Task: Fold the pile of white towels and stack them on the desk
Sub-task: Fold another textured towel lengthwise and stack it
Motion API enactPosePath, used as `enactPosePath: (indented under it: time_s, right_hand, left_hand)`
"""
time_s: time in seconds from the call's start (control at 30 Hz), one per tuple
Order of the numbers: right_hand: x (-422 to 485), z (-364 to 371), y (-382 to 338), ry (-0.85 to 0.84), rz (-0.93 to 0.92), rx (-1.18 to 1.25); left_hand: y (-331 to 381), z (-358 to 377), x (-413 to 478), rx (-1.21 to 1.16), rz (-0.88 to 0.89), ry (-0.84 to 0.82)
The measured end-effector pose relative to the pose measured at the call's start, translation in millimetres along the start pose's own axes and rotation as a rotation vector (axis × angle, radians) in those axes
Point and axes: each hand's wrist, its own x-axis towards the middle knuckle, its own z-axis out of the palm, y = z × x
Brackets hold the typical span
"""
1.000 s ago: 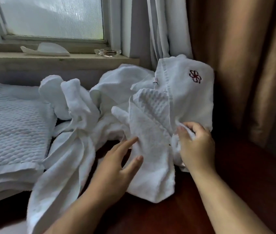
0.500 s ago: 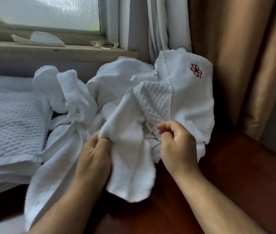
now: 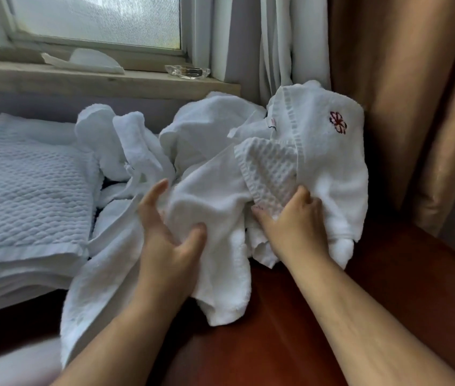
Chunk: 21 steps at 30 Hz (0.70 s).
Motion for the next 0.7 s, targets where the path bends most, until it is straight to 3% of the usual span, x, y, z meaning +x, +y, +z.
enactPosePath:
  time_s: [0.17,0.3,0.37,0.47,0.53,0.6,0.63,0.7]
  right_hand:
    - [10.9,3.3,6.3,0.118,-0.158,-0.039]
    - [3.9,-2.3,3.2,0.259,-0.348,-0.043]
    - [-1.3,-9.2,-4.4,0.236,-0.349,0.126]
    - [-10.1,-23.5,-10.0,0.057,-0.368,0.487]
    - [-17.4,-36.6,-12.2,-0.186,-0.326,0.906]
    - [-25.1,-44.6,-11.9,-0.551,-0.234,1.292]
    - [-28.7,-45.3,-12.1,-0.714,-0.218,1.343]
    - [-34.1,-42.5,-14.0,-0.938,-0.238,1.260]
  left_hand:
    - [-4.0,3.9,-1.8,0.317,0.088,-0.054]
    - [-2.5,7.5,-1.6,0.639,0.034,0.071]
    - [0.6,8.2,-2.0,0.645,0.152,0.143]
    - [6.8,11.0,-7.2,0.446,0.326,0.118]
    - [7.7,15.9,-6.9,0.167,0.168,0.016]
    - [8.4,17.9,-1.0,-0.273,-0.164,-0.125]
    - [10.8,16.6,1.5,-0.467,-0.300,-0.209]
    - [10.4,12.6,6.9,-0.631,-0.340,-0.354]
